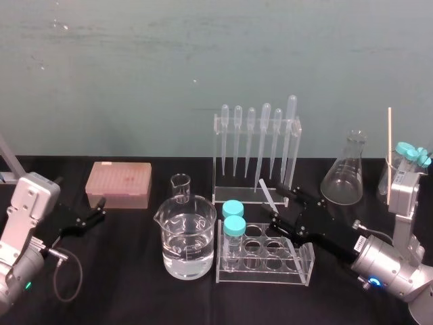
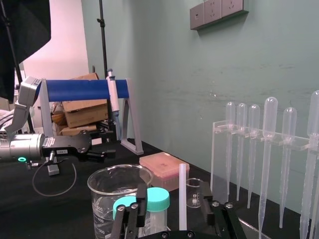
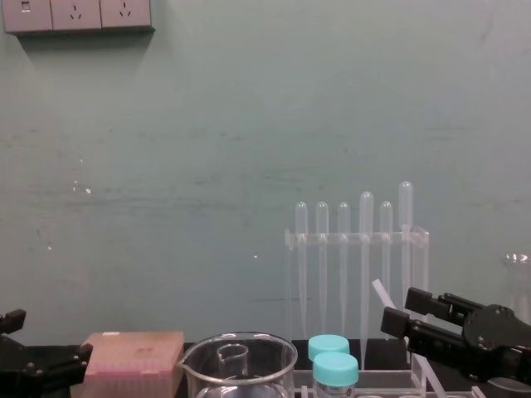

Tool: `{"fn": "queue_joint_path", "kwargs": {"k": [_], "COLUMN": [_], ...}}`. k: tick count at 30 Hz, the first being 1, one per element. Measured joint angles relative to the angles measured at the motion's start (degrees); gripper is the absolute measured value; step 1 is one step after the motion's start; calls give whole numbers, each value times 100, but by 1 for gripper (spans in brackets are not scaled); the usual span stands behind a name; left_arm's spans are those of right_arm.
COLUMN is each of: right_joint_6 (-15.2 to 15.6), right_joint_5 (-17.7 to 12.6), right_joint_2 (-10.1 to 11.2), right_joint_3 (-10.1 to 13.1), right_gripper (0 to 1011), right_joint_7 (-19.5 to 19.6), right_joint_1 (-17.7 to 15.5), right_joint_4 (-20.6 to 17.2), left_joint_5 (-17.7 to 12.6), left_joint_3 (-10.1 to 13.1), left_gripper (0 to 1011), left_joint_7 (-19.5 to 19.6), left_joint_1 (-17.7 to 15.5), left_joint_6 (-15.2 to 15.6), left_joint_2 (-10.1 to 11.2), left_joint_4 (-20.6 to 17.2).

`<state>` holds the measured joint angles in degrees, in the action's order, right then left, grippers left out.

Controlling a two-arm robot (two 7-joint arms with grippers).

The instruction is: Pick up the stirring rod with one hand, then place it down.

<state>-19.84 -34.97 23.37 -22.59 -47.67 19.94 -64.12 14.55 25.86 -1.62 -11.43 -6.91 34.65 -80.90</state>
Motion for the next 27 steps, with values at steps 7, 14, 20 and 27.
{"fn": "queue_joint_path", "kwargs": {"k": [7,14,20,27], "right_joint_6": [-2,-3,-433,-773], "right_joint_5": [0,0,-178,-121], "right_joint_2": [0,0,-14,-115], "right_joint_3": [0,0,279,886], "right_gripper": [863,1003,1003,1003], "right_joint_7": [-2,-5,19,934], "right_joint_1": [0,0,-181,-547], "right_joint_4": [0,0,-414,-950], "left_joint_5": [0,0,0,0], "left_joint_3": [0,0,0,0], "left_gripper": [1000,1000,1000,1000], "left_joint_7": [0,0,0,0], "left_joint_1": [0,0,0,0], "left_joint_6": [0,0,0,0], "left_joint_2": [0,0,0,0], "left_joint_4": [0,0,0,0]}}
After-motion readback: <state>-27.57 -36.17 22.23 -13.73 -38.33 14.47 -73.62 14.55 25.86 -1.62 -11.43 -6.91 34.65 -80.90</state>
